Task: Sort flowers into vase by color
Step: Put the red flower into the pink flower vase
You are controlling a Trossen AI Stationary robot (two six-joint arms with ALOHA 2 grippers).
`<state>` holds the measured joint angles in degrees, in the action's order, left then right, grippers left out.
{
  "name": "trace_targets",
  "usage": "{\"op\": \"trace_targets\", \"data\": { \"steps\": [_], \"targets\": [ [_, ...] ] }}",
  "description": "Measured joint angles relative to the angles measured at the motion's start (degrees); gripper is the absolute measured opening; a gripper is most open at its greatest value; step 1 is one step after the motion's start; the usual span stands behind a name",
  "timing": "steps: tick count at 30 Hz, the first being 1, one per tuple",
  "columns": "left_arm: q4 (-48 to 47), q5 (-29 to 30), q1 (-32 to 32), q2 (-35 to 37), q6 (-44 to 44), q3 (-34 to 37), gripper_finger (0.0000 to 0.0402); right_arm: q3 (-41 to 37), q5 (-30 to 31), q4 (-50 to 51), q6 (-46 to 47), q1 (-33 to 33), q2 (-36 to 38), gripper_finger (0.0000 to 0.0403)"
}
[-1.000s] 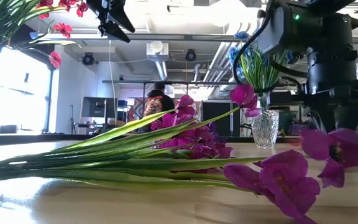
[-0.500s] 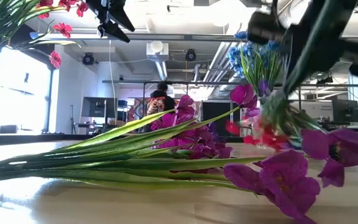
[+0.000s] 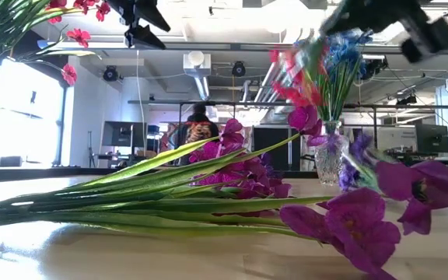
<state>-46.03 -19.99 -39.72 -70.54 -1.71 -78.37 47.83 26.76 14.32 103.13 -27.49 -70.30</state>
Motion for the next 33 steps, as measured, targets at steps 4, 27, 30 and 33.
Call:
{"op": "trace_targets", "data": {
  "steps": [4, 27, 30, 33],
  "targets": [
    [1.7, -5.1, 0.0, 0.3, 2.3, 0.0, 0.0278, 0.0, 5.3, -6.3, -13.5, 0.2, 0.1, 0.0000],
    [16.3, -25.0, 4.2, 3.7, 17.6, -3.6, 0.0278, 0.1, 6.2, -39.0, -65.3, 8.1, 0.1, 0.0000],
    [19.4, -25.0, 5.5, 3.7, 18.5, -3.6, 0.0278, 0.1, 5.0, -39.1, -66.8, 9.9, 0.1, 0.0000],
    [22.3, -25.0, 6.7, 3.4, 19.9, -3.6, 0.0278, 0.1, 3.5, -40.8, -68.7, 12.0, -0.2, 0.0000]
  ]
}}
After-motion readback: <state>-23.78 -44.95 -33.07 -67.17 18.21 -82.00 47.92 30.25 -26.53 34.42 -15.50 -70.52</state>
